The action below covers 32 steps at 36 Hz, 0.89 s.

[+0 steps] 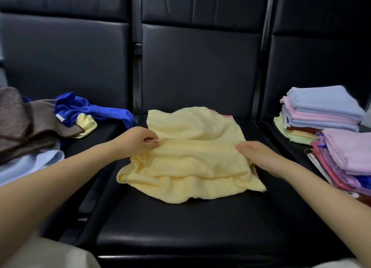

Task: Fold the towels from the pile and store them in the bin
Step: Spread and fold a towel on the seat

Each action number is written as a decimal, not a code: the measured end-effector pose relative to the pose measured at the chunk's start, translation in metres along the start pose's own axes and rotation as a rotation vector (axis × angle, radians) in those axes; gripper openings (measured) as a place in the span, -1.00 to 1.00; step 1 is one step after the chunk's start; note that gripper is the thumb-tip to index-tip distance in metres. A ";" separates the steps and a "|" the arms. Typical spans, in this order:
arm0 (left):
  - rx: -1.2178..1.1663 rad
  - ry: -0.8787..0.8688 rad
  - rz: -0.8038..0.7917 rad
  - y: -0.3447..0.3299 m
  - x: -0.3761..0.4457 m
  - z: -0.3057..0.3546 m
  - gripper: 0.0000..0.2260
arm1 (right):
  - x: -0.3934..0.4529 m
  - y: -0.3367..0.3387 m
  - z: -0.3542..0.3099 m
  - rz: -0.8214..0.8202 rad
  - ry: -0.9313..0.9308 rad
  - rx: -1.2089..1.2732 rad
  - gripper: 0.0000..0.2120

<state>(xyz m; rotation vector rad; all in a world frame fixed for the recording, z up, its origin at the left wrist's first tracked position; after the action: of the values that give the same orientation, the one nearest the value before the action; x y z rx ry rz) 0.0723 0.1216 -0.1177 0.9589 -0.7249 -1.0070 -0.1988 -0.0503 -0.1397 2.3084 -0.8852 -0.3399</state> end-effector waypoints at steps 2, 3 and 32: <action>0.007 0.027 -0.043 -0.002 0.002 -0.004 -0.80 | 0.004 0.008 0.003 0.137 -0.017 0.072 -0.66; 0.003 0.050 -0.057 -0.003 0.003 -0.007 -0.77 | 0.005 0.013 0.004 0.197 -0.024 0.086 -0.67; -0.608 0.349 0.247 0.018 -0.025 0.013 -0.78 | -0.021 0.018 -0.013 0.152 -0.128 -0.247 -0.72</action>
<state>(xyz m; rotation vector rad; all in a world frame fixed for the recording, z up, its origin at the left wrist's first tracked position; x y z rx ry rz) 0.0588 0.1444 -0.0975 0.4764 -0.2091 -0.7464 -0.2175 -0.0408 -0.1177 1.9981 -1.0147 -0.5059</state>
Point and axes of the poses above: each hand's wrist, its own x-axis towards the middle knuckle, its own y-axis out of the back of the hand, z = x × y, the point moved 6 cm from there along x, towards the middle knuckle, and after that the axes turned 4 degrees about y, right-handed, at the moved point
